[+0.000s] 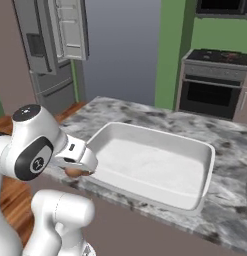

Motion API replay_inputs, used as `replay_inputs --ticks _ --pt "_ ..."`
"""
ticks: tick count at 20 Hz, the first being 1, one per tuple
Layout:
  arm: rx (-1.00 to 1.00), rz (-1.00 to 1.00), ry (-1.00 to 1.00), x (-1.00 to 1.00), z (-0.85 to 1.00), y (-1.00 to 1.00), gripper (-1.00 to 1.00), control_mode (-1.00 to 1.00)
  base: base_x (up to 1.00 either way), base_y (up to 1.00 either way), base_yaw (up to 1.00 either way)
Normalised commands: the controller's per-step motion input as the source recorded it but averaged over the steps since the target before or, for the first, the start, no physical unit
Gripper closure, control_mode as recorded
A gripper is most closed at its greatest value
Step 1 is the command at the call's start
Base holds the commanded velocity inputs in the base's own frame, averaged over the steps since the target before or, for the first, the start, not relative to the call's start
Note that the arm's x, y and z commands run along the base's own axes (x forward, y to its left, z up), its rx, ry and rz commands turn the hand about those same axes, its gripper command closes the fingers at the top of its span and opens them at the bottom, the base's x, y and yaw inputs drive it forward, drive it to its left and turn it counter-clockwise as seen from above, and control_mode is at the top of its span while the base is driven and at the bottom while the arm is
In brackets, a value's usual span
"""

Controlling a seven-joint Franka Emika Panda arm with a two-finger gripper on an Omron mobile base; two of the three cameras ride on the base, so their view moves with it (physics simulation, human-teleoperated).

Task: Place the cold items (mango and onion) from the fridge in one tupperware on the dining counter. Place the warm items (hot dog and kebab skewer) in the stove area in another tupperware.

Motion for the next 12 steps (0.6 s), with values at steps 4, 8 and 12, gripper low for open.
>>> replay_inputs --ticks 4,8,12 --pt "0.0 0.08 0.0 0.04 0.06 -0.05 1.0 -1.0 0.2 -0.15 0.25" --pt "0.06 0.1 0.0 0.17 0.19 -0.39 1.0 -1.0 0.0 0.0 0.0" --pt "0.07 -0.14 0.02 0.56 0.01 -0.52 1.0 -1.0 0.0 0.0 0.0"
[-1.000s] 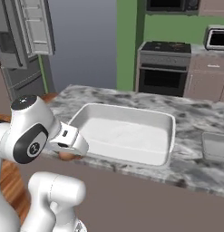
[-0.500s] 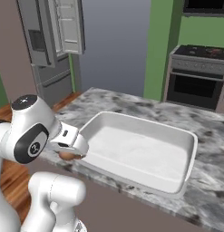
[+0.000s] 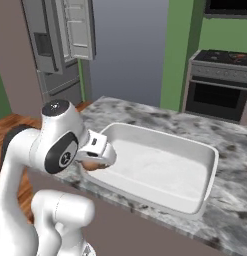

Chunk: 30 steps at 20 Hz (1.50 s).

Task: Place the cold items (mango and onion) from the fridge in one tupperware on the dining counter. Place the warm items (hot dog and kebab skewer) in the stove area in another tupperware.

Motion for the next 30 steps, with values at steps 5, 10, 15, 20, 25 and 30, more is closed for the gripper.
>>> replay_inputs --ticks 5,10,15,20,25,30 --pt "0.07 -0.08 0.17 0.89 0.07 -0.34 1.0 -1.0 0.0 0.0 0.0" --pt "0.09 0.01 0.01 0.98 -0.15 -0.35 1.0 -1.0 0.0 0.0 0.0" --pt "0.03 0.07 0.16 1.0 -0.25 -0.19 1.0 -1.0 0.0 0.0 0.0" --pt "0.0 0.06 0.17 0.99 -0.7 0.0 1.0 -1.0 0.0 0.0 0.0" --pt "0.03 0.0 0.0 0.8 -0.91 -0.01 1.0 -1.0 0.0 0.0 0.0" --pt "0.13 0.0 0.01 0.47 -0.86 -0.23 1.0 -1.0 0.0 0.0 0.0"
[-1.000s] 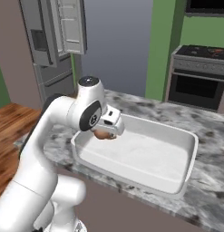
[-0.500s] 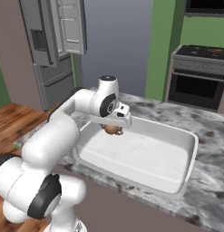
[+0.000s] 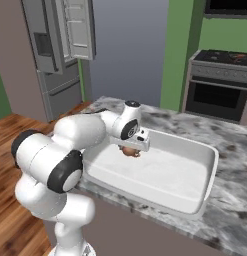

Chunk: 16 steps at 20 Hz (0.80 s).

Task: Place the cold items (mango and onion) from the fridge in one tupperware on the dining counter. Place the warm items (hot dog and kebab skewer) in the stove area in another tupperware.

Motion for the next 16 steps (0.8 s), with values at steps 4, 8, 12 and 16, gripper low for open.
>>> replay_inputs --ticks 4,8,12,16 --pt "0.14 0.0 0.03 0.4 -0.76 -0.26 1.0 -1.0 0.0 0.0 0.0" --pt "0.07 0.0 0.01 0.52 -0.52 -0.1 1.0 -1.0 0.0 0.0 0.0" --pt "0.01 0.0 0.0 0.68 -0.24 0.0 1.0 -1.0 0.0 0.0 0.0" --pt "0.0 0.0 -0.07 0.18 -0.04 0.0 -1.0 -1.0 0.0 0.0 0.0"
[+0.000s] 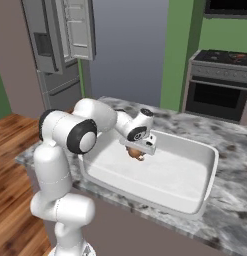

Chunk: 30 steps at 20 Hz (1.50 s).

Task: Place the cold items (mango and onion) from the fridge in one tupperware on the dining counter. Place the warm items (hot dog and kebab skewer) in the stove area in another tupperware.

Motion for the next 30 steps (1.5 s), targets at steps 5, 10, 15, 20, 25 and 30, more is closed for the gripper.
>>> replay_inputs --ticks 5,10,15,20,25,30 --pt "0.0 -0.1 -0.19 0.0 0.0 0.0 -1.0 -1.0 0.0 0.0 0.0" --pt "0.0 -0.17 -0.37 0.05 0.0 0.04 -1.0 -1.0 0.0 0.0 0.0" --pt "0.0 -0.12 -0.57 -0.09 0.26 0.04 -1.0 -1.0 0.0 0.0 0.0" --pt "-0.04 -0.01 -0.37 -0.9 0.98 0.0 -1.0 -1.0 0.0 0.0 0.0" --pt "-0.16 -0.01 -0.13 -1.0 1.0 0.0 -1.0 -1.0 0.0 0.0 0.0" --pt "-0.18 0.0 0.07 -0.89 1.0 0.0 -1.0 -1.0 0.0 0.0 0.0"
